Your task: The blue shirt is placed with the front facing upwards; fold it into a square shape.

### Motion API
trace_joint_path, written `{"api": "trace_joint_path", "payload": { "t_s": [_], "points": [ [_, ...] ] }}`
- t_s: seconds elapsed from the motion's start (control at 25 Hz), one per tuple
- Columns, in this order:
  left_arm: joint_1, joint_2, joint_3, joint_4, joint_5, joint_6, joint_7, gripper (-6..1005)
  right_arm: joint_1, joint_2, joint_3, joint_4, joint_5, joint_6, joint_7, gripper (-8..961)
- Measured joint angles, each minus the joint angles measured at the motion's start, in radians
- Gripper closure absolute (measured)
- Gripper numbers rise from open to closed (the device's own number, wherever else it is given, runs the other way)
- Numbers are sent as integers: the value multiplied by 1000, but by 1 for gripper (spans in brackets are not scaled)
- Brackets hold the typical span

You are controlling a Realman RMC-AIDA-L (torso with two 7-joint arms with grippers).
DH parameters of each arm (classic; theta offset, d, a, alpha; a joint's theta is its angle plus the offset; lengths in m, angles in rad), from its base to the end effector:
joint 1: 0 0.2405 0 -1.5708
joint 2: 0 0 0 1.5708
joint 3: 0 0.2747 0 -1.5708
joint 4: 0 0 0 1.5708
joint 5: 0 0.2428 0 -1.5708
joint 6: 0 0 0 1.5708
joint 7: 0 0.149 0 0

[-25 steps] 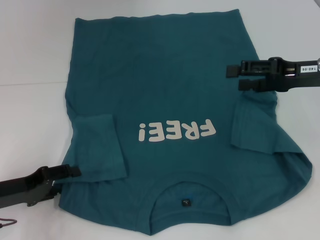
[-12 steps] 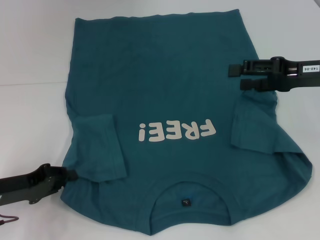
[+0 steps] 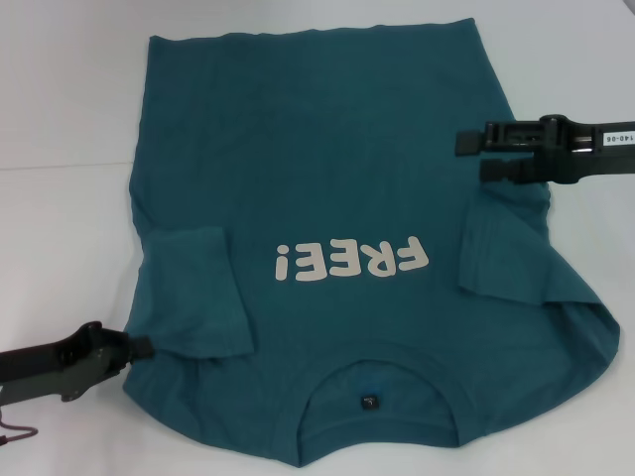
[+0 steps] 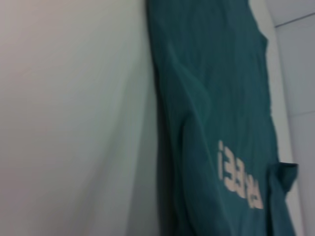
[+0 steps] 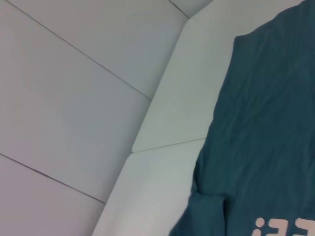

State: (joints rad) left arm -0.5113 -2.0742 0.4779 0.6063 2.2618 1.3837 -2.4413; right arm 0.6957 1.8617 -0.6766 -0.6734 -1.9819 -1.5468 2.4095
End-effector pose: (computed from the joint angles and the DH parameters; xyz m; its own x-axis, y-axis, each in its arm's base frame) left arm -0.3609 0.3582 -0.0101 -0.1622 0.8778 0.4506 0.9758 0.0747 0.2056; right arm 0.2593 0.4426 0.0939 0.2345 -0.8324 -0.5021 -0.9183 -0.3592 0.1666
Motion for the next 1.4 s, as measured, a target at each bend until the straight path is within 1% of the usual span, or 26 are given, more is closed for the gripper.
{"api": "trace_joint_path", "payload": {
  "t_s": [0.12, 0.24, 0.32, 0.48, 0.56, 0.68, 0.76, 0.92, 1.08, 1.2, 1.4],
  "points": [
    [-1, 3, -2, 4, -27, 26, 12, 976, -10, -7, -4, 0, -2, -2, -1, 26],
    [-1, 9, -3, 3, -49, 37, 18, 976, -26, -21, -7, 0, -24, -15, 1, 26],
    [-1, 10, -3, 2, -50, 36, 17, 977, -37, -35, -5, 0, -62, -39, 3, 26],
    [-1, 10, -2, 0, -51, 25, 12, 977, -64, -75, 2, -7, -149, -128, 17, 26],
    [-1, 9, -2, -1, -51, 21, 11, 978, -84, -101, 7, -14, -164, -171, 32, 26],
    [-2, 9, -2, -1, -52, 10, 10, 978, -119, -134, 27, -24, -179, -198, 56, 26],
    [-2, 9, -2, -1, -53, 7, 10, 978, -144, -147, 46, -48, -207, -199, 74, 26],
    [-2, 9, -2, -1, -53, 0, 9, 977, -181, -152, 100, -95, -282, -200, 97, 26],
    [-3, 8, -3, -2, -53, -4, 8, 977, -189, -155, 134, -102, -345, -201, 98, 26],
    [-3, 7, -3, -2, -53, -7, 8, 976, -188, -141, 134, -96, -378, -185, 91, 26],
    [-1, 6, -2, -2, -53, -13, 8, 976, -185, -103, 129, -84, -403, -124, 89, 26]
  ]
}}
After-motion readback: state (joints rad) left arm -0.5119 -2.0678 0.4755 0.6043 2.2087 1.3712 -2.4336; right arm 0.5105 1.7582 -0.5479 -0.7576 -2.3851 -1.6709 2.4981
